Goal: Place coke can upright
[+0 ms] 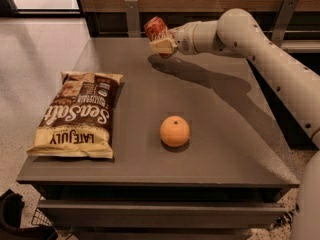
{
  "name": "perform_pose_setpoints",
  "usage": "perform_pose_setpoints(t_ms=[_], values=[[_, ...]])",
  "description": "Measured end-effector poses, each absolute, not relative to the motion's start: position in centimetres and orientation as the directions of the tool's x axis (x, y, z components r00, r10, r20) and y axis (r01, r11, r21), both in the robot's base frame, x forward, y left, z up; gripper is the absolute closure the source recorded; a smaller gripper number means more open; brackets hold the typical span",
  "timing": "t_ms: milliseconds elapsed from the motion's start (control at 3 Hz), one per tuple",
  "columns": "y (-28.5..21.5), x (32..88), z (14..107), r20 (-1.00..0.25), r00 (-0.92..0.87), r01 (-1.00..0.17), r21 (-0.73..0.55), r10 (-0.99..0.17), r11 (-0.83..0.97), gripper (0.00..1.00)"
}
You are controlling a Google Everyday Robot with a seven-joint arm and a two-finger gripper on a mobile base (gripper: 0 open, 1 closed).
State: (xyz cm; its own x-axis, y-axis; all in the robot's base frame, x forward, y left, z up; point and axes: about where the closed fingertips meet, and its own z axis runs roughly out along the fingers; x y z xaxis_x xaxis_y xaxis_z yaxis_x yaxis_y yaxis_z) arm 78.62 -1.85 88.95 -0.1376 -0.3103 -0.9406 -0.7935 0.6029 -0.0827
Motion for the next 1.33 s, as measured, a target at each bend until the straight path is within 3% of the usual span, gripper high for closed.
perform_pose_setpoints(t_ms=[667, 1333], values=[[-3.3, 77.1, 89.3, -0.989, -0.009, -0.808, -0.08, -0.148, 0.583, 1.0], [-3.8, 76.8, 90.0, -0.993, 0.033, -0.811, -0.091, -0.11, 0.577, 1.0]])
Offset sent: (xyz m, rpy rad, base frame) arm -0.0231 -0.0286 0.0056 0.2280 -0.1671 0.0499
